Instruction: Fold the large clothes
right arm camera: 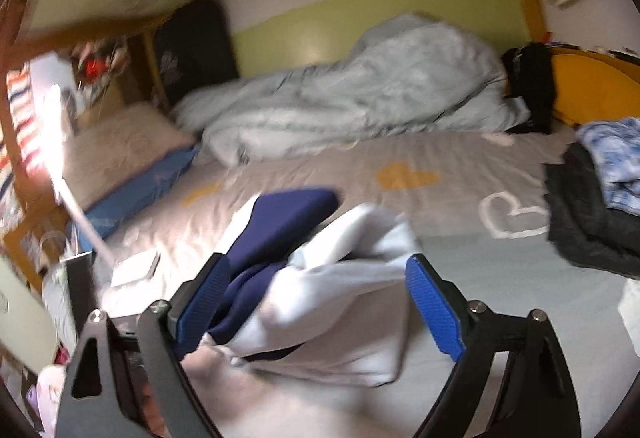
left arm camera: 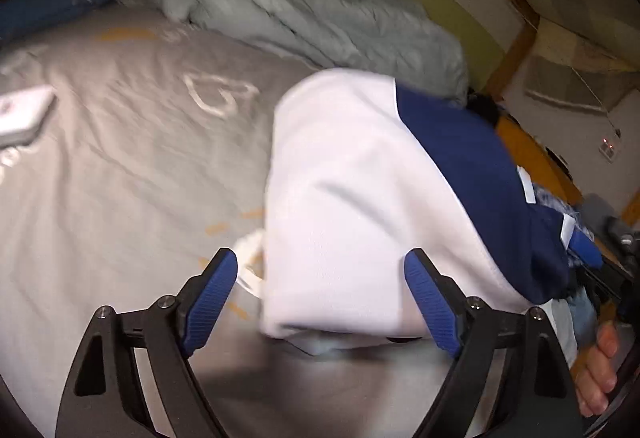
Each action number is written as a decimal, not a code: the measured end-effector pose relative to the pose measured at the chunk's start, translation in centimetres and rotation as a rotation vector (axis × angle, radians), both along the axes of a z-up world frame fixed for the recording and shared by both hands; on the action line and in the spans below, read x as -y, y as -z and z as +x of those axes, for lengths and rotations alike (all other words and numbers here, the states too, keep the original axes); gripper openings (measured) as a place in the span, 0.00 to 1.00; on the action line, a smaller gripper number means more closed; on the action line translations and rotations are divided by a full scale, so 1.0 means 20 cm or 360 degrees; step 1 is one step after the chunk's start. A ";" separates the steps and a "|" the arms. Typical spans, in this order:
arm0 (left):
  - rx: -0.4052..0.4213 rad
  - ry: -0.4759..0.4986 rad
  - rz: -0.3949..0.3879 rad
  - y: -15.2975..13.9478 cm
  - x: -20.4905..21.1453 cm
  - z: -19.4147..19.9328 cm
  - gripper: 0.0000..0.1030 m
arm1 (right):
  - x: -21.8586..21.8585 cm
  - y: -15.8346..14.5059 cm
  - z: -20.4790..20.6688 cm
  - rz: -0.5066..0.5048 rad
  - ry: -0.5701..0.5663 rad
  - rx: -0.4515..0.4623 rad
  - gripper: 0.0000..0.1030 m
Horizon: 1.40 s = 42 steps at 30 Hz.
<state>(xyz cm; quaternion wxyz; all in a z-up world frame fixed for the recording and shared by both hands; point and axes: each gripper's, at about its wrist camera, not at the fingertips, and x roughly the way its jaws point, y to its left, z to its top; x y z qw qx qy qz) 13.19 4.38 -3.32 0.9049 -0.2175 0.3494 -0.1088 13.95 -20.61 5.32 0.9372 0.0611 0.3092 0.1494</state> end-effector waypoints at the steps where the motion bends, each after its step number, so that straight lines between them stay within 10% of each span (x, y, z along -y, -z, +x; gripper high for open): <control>1: 0.0005 0.0003 -0.0037 0.01 0.01 0.01 0.82 | -0.01 0.04 0.03 -0.0043 0.0030 -0.0050 0.64; 4: 0.0008 0.0064 -0.0118 0.01 0.02 0.03 0.81 | 0.01 0.12 0.06 -0.0095 0.0133 -0.0029 0.28; 7: 0.0038 0.0116 -0.0140 -0.03 0.05 0.05 0.81 | 0.04 0.18 0.08 -0.0208 0.0196 0.0005 0.15; 14: -0.0003 -0.0240 -0.0354 -0.14 -0.11 0.19 0.94 | 0.18 0.26 0.12 -0.0166 0.0285 -0.0110 0.11; 18: -0.0309 0.0077 -0.0375 0.01 0.02 0.37 0.87 | 0.26 0.28 0.15 -0.0149 0.0339 -0.0166 0.10; 21: -0.0294 0.0101 -0.0206 0.03 0.14 0.34 0.90 | 0.28 0.27 0.16 -0.0114 0.0343 -0.0201 0.11; 24: -0.0275 0.0073 -0.0088 0.01 0.21 0.33 0.92 | 0.31 0.20 0.13 -0.0028 0.0321 -0.0170 0.17; 29: -0.0258 0.0066 -0.0027 0.00 0.25 0.32 0.92 | 0.33 0.05 0.08 0.0165 0.0269 -0.0094 0.57; 31: -0.0243 0.0075 0.0021 0.00 0.27 0.30 0.92 | 0.32 0.03 0.11 0.0278 0.0241 -0.0142 0.90; 38: -0.0330 0.0213 -0.0274 0.04 0.08 0.36 0.91 | 0.27 0.30 0.29 0.0389 0.0287 -0.0585 0.92; 42: -0.0371 0.0214 -0.0420 0.05 0.01 0.41 0.91 | 0.37 0.54 0.36 0.0886 0.0128 -0.0765 0.93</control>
